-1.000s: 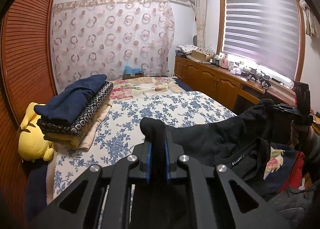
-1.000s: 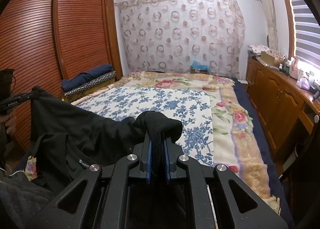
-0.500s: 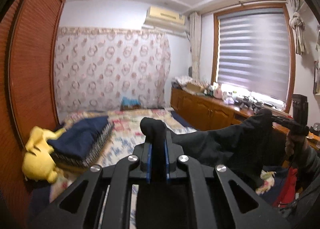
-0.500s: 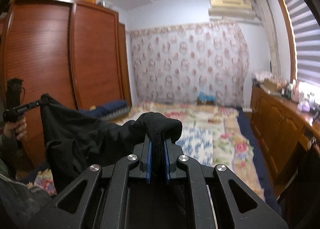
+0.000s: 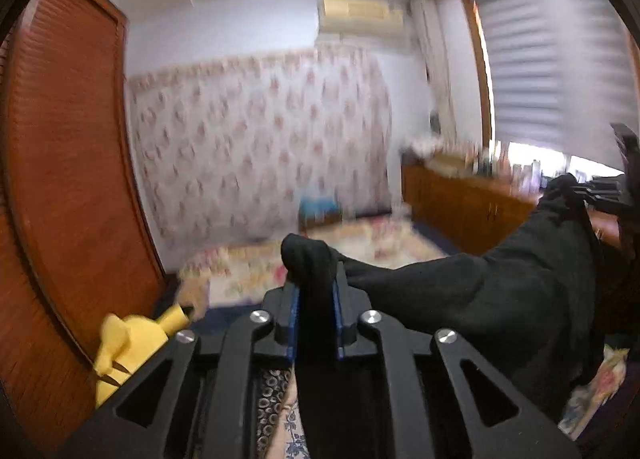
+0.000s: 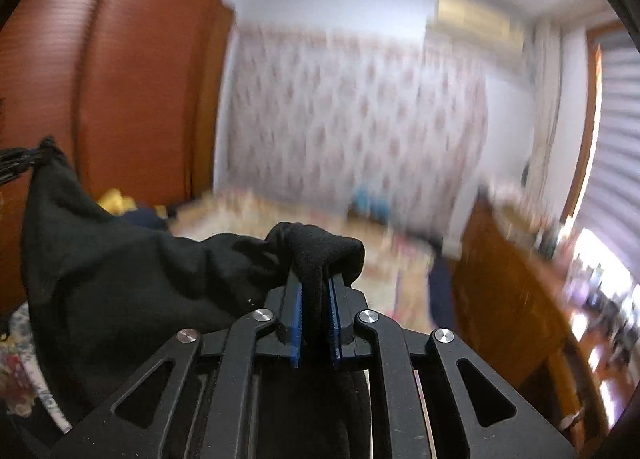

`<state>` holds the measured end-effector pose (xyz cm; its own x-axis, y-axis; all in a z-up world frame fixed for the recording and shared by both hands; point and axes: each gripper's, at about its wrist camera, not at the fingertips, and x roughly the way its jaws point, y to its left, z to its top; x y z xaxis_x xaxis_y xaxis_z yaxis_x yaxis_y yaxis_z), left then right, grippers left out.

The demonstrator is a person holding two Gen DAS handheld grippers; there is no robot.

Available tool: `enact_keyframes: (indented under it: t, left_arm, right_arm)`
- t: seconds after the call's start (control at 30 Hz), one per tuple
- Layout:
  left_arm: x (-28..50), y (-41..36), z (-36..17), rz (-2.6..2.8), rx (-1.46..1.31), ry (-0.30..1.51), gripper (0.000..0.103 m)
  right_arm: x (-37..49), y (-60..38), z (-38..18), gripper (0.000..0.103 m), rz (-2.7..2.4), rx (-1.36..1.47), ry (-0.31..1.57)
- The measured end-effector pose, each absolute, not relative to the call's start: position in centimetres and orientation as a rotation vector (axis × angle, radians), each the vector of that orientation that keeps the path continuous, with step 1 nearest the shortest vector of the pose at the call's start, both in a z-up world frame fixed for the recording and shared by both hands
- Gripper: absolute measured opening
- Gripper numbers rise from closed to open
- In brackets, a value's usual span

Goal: Fold small clothes

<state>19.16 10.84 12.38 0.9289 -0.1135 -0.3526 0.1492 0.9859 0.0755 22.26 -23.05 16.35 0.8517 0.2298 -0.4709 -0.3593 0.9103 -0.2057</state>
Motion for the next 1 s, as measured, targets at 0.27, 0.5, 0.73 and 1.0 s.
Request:
enact_keyframes:
  t: [0.27, 0.5, 0.73, 1.0]
  left_arm:
    - [25.8, 9.5, -2.1, -0.234, 0.066, 0.693, 0.046]
    - [22.1, 6.9, -8.0, -0.267, 0.061, 0.817, 0.051]
    - [18.4, 4.2, -10.5, -0.312, 0.079, 0.884, 0.054]
    - [17.9, 2.7, -12.1, -0.29, 0.126, 0.873, 0.061]
  right_arm:
    - [30.2, -23.1, 0.5, 0.031, 0.242, -0.22, 0.757]
    - [25.4, -23.6, -3.6, 0.038, 0.288, -0.245, 0.815]
    - [19.6, -24.4, -5.6, 0.038, 0.33, -0.243, 0.861]
    - [17.3, -27.9, -6.9, 0.038, 0.266, -0.193, 0.874]
